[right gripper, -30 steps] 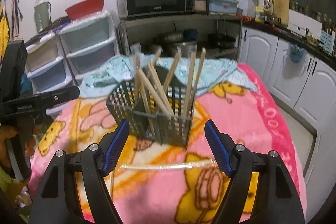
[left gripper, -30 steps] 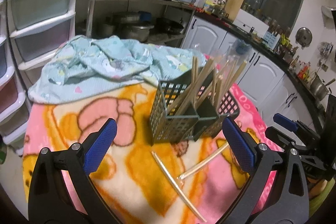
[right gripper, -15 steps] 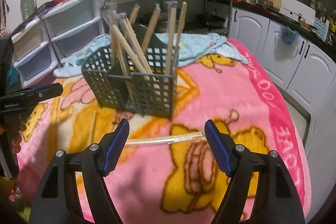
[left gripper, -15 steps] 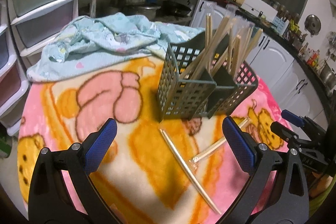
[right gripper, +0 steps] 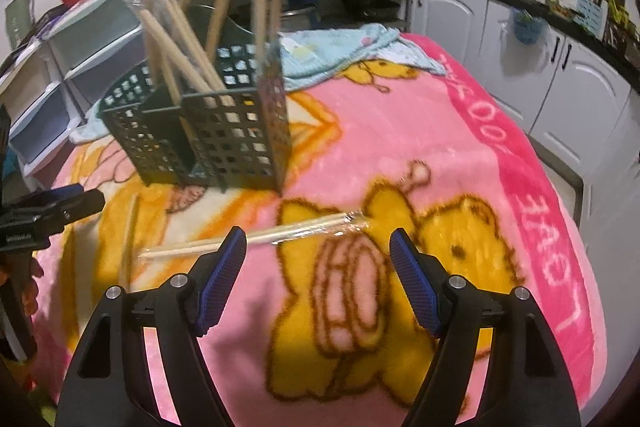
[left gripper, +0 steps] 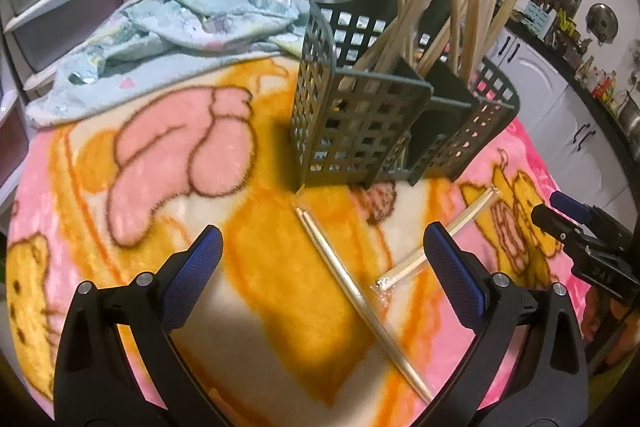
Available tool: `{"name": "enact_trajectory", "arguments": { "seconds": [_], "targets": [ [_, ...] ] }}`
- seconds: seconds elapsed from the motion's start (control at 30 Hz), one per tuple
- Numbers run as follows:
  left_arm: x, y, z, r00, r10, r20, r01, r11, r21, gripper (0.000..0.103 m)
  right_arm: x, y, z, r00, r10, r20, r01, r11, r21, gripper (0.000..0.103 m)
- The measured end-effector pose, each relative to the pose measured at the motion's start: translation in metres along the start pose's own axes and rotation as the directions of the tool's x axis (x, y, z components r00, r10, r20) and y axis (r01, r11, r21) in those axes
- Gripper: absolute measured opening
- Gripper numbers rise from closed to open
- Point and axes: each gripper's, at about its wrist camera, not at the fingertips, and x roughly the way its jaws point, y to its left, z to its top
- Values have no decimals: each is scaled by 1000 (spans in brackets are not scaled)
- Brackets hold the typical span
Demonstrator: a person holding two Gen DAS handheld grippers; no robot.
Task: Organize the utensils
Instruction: 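Withdraw both open grippers toward the last chopsticks on the blanket, then grasp a wrapped chopstick with the right gripper while the left gripper grasps another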
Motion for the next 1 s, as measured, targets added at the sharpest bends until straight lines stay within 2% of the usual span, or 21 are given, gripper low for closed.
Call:
{"name": "enact_trajectory", "arguments": {
  "seconds": [0.23, 0.33, 0.47, 0.6, 0.67, 0.8, 0.9, 1.0],
  "targets": [
    [23, 7, 0, 999, -5, -35, 4, 999, -46, 92, 32, -23, -1, 997, 25, -75, -16, 993, 119, 71],
    [33, 12, 2, 999, -16, -48, 12, 997, -79, 89, 48, -31, 1, 992, 63, -110, -42, 983, 181, 64],
    [45, 17, 4, 997, -29, -72, 20, 993, -116, 68, 66, -37, 6, 984, 106, -142, -68, 966, 247, 56],
    [52, 16, 6, 997, -9, -82, 0, 994, -106, 58, 76, -42, 10, 982, 118, -149, -69, 952, 297, 51],
    [53, 17, 8, 996, 11, -86, -19, 995, -95, 49, 79, -43, 13, 982, 114, -151, -63, 949, 307, 43],
    [54, 23, 10, 996, 33, -88, -41, 995, -91, 31, 83, -46, 14, 982, 112, -151, -60, 947, 315, 34],
    [55, 29, 11, 995, 46, -88, -53, 995, -86, 20, 83, -46, 13, 980, 133, -145, -81, 943, 322, 13],
    [53, 33, 9, 995, 37, -87, -45, 995, -93, 15, 83, -45, 13, 980, 140, -143, -89, 945, 315, 7]
  ]
}}
